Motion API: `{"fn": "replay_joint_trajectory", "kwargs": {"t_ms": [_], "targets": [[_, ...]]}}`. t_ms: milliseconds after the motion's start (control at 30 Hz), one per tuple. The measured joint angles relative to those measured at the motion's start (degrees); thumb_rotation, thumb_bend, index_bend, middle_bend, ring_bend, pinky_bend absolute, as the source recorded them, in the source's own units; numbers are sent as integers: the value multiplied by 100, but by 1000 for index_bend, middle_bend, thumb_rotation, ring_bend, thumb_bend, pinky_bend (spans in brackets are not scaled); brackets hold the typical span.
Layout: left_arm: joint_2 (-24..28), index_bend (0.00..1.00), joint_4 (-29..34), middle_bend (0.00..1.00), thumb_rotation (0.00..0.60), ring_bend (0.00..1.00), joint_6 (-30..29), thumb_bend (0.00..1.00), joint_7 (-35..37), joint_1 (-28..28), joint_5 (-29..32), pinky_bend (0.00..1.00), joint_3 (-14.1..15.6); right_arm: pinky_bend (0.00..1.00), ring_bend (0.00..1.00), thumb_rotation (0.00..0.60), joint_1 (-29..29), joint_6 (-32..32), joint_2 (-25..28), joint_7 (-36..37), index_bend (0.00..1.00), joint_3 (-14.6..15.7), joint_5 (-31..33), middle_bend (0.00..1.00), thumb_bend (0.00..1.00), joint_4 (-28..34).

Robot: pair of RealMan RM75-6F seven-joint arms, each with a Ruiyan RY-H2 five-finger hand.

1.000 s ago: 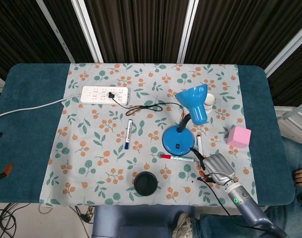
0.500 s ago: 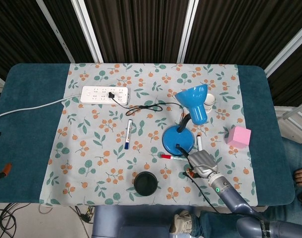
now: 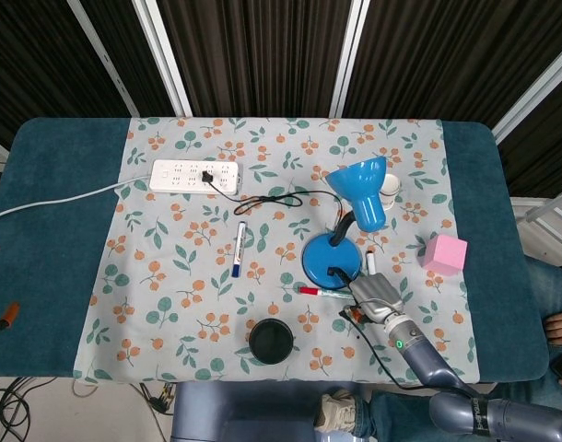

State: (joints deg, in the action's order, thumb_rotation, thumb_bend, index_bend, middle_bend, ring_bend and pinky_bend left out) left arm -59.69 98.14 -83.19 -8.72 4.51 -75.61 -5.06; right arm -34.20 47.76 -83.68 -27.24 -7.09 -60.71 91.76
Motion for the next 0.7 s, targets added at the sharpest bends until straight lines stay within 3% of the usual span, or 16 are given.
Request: {"fn": "replay_joint_trajectory", "kwargs": {"t_ms": [700], "targets": [[8, 59, 3, 48, 600, 0, -8, 279, 2, -4, 22, 78, -7, 938, 756, 600, -205, 26, -14, -61, 0, 218, 130, 632, 496, -41]]}}
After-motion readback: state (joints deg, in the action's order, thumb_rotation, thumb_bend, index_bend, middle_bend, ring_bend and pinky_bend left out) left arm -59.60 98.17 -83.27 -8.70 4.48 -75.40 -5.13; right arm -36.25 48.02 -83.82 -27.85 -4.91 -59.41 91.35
